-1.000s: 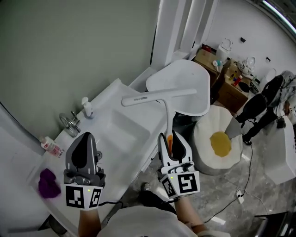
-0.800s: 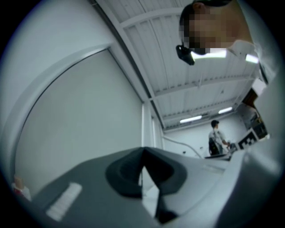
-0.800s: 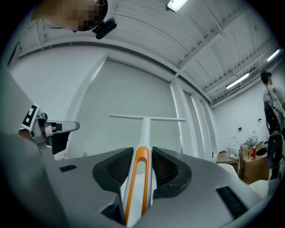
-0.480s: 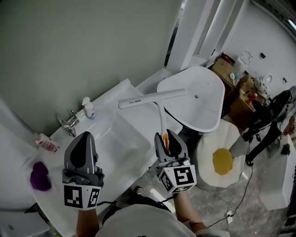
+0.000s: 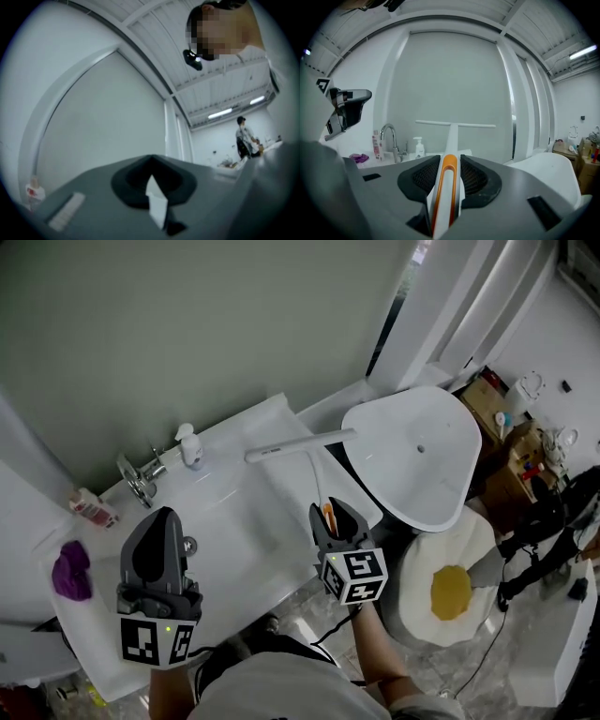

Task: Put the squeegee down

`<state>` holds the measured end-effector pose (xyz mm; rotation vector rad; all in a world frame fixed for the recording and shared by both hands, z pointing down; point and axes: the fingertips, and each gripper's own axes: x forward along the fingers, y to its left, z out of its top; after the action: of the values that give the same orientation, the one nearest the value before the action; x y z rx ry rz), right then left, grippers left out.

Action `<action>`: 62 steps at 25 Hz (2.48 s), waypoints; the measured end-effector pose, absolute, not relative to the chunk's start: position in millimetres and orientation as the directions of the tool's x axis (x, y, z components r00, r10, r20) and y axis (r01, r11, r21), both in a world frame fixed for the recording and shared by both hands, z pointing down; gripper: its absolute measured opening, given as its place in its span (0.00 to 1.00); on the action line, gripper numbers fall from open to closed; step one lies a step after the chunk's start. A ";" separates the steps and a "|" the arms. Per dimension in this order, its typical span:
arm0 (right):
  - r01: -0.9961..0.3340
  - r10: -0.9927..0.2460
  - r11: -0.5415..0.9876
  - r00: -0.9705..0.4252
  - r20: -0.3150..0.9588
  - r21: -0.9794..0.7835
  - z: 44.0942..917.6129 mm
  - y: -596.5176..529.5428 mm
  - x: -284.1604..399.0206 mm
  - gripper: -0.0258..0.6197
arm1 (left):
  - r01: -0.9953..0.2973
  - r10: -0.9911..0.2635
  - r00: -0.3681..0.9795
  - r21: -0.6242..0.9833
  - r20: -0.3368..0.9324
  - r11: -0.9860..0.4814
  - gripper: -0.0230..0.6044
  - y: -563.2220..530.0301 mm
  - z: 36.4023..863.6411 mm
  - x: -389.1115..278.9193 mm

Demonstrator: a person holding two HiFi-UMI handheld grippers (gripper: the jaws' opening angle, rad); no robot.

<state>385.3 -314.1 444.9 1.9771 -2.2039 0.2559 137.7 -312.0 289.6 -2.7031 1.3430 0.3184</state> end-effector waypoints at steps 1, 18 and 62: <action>-0.993 -0.960 0.119 -0.118 0.254 -0.011 450.5 -320.8 386.6 0.24 | -0.803 -0.780 0.581 -0.003 -0.232 -0.597 0.05 -313.2 290.7 137.2; -0.963 -0.851 0.271 -0.238 0.469 0.003 538.9 -433.7 390.4 0.24 | -0.890 -0.875 0.449 0.001 -0.180 -0.457 0.05 -329.8 305.7 105.7; -0.947 -0.696 0.320 -0.207 0.688 0.038 640.1 -521.2 373.3 0.26 | -0.962 -0.957 0.269 0.012 -0.109 -0.272 0.05 -331.5 326.5 52.7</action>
<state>373.3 -521.2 640.1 1.4446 -1.9800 0.5322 52.7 -331.5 326.5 -2.4575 1.8599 0.1455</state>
